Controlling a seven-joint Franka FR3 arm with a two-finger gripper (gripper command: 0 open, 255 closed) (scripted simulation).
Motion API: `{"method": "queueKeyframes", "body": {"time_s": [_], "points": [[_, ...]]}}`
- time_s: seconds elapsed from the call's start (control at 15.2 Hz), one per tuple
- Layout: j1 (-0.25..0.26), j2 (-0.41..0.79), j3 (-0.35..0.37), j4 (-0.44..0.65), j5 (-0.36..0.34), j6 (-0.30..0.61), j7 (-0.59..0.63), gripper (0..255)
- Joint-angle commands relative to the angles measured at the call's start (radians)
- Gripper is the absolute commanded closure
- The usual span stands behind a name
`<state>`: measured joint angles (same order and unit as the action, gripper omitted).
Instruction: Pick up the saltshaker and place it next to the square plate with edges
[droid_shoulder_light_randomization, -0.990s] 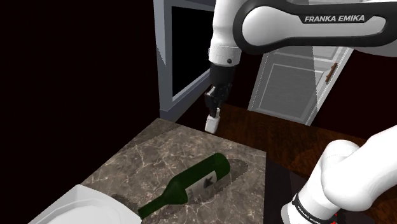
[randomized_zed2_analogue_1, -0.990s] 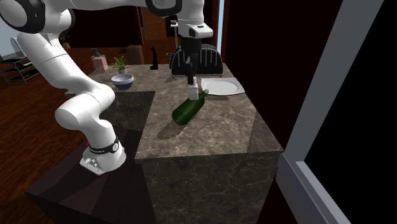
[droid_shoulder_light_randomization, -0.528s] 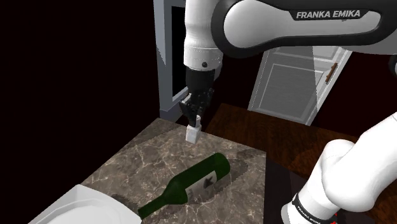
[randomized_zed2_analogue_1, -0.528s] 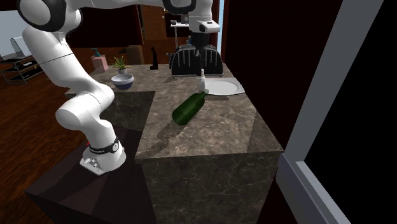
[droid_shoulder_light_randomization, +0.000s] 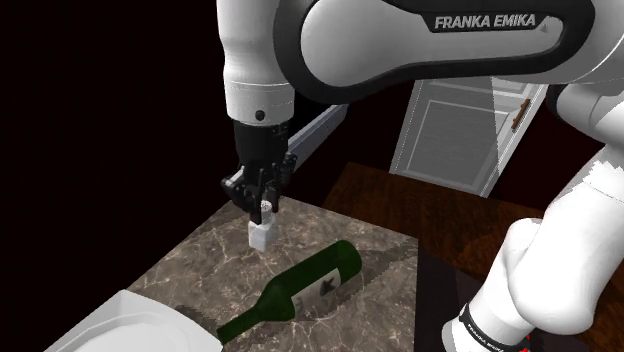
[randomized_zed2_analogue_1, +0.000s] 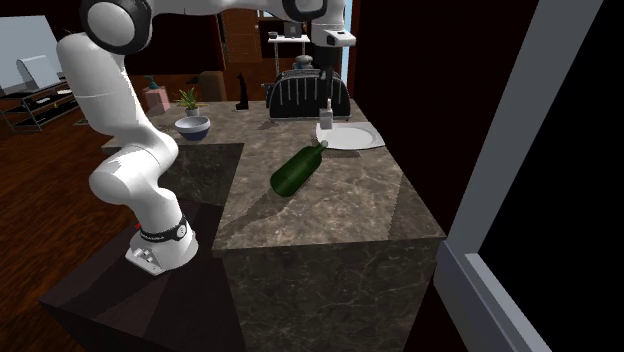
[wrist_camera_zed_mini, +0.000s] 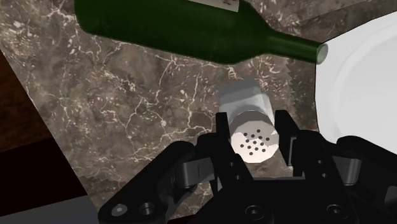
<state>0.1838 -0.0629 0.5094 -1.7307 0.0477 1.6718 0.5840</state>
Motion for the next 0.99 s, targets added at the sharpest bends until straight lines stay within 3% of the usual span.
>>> {"method": "queueKeyframes", "body": {"time_s": [0.0, 0.07, 0.92], "points": [[0.023, 0.075, 0.032, 0.083, -0.036, -0.015, 0.062, 255], [0.038, 0.117, 0.047, 0.126, -0.058, -0.023, 0.094, 255], [0.037, 0.105, 0.042, -0.061, -0.052, 0.154, 0.087, 255]]}}
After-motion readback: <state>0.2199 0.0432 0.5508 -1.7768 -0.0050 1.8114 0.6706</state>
